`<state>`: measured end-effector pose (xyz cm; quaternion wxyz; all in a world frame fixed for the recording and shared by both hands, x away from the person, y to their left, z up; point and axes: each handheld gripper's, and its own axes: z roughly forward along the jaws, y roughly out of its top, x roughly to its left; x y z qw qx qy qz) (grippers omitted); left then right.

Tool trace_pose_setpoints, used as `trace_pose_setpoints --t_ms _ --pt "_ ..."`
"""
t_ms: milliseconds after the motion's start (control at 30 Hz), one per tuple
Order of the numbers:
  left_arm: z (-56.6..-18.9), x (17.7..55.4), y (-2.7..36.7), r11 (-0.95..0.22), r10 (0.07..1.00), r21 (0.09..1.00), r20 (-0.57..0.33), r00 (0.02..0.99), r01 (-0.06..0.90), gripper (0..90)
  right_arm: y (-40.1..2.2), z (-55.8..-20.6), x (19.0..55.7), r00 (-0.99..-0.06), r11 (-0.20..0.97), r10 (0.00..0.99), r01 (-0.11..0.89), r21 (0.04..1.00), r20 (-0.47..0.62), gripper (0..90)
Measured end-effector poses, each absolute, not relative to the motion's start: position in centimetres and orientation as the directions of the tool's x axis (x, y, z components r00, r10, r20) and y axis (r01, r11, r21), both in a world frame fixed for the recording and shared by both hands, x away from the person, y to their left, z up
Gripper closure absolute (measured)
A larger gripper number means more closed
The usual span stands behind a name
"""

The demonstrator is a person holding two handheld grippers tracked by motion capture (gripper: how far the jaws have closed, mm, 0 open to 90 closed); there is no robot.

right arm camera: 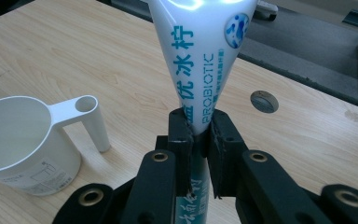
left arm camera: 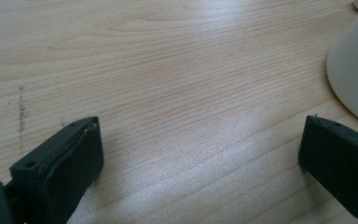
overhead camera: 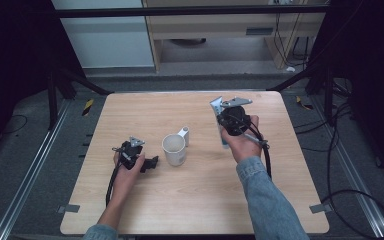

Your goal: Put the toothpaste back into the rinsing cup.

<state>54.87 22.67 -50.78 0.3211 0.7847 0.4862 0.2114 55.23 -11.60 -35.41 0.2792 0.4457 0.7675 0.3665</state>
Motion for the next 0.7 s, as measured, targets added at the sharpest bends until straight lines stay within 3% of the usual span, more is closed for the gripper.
trace_pose_setpoints --t_ms 700 --pt "-50.8 54.9 22.7 -0.321 0.899 0.710 0.019 0.438 0.627 0.0 -10.5 -35.2 55.1 -0.460 0.318 0.883 0.451 0.834 -0.088 80.5"
